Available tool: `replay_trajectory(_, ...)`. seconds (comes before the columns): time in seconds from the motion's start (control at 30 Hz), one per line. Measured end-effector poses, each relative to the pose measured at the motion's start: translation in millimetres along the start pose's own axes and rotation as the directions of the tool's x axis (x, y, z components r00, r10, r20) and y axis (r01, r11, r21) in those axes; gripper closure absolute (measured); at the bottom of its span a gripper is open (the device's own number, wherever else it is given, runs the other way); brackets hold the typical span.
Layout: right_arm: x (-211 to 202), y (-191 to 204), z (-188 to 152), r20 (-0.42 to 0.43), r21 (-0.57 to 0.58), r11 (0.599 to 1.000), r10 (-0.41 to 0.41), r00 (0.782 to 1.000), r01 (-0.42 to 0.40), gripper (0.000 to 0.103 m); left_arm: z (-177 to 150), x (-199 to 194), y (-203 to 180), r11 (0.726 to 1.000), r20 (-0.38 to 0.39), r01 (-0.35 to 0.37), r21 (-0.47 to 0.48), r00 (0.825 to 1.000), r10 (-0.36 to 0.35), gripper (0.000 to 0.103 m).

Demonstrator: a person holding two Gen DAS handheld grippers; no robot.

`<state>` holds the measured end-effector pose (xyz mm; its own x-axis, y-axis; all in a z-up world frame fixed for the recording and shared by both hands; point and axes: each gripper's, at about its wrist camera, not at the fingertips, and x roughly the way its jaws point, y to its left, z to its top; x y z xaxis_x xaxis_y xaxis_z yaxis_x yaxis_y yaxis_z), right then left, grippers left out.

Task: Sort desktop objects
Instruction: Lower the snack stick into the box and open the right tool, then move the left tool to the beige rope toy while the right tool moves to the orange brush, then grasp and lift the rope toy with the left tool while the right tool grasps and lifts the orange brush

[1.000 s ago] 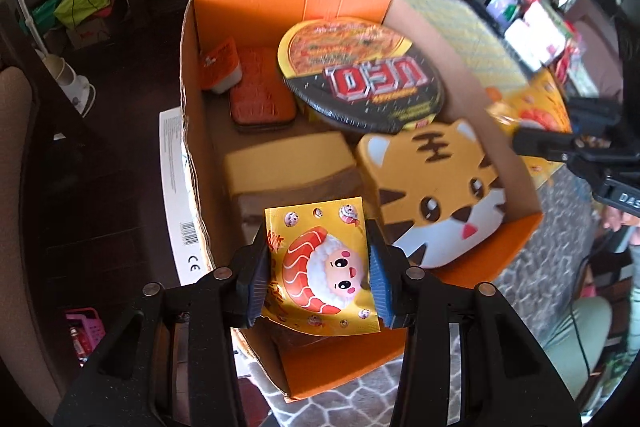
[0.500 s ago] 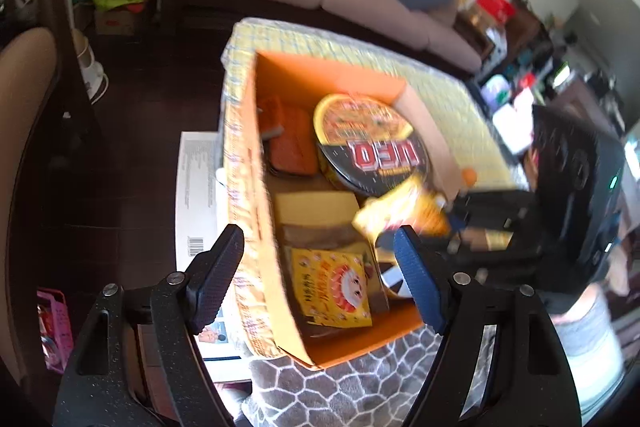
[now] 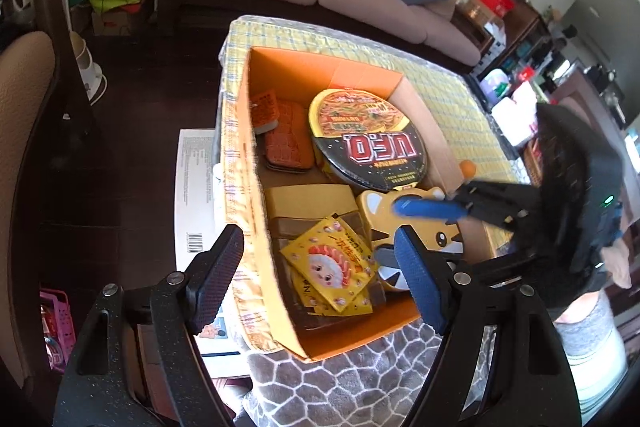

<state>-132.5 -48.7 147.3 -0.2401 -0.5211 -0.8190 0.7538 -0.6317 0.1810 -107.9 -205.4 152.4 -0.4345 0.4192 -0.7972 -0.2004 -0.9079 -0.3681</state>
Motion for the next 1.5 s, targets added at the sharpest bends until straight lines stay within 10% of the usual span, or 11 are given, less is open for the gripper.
replay_trajectory(0.07, -13, -6, -3, 0.023, 0.005, 1.0, -0.029, 0.999, 0.029, 0.044, 2, 2, -8, 1.0, -0.001, -0.004, 0.018, 1.0, 0.004, 0.026)
replay_trajectory(0.4, -107, -82, -64, 0.072, 0.14, 0.968, -0.219, 0.973, 0.208, 0.033, -1, 38, -113, 0.984, -0.043, 0.057, 0.17, 0.998, -0.051, 0.006)
replay_trajectory(0.87, -204, -245, -243, -0.053, 0.535, 0.732, -0.469, 0.882, 0.422, 0.037, -36, 176, -320, 0.927, -0.133, 0.097, 0.362, 0.99, -0.052, 0.007)
replay_trajectory(1.5, -141, -303, -276, -0.118, 0.572, 0.692, -0.462, 0.879, 0.44, 0.039, -47, 282, -342, 0.922, -0.131, -0.09, 0.376, 0.98, 0.149, 0.0)
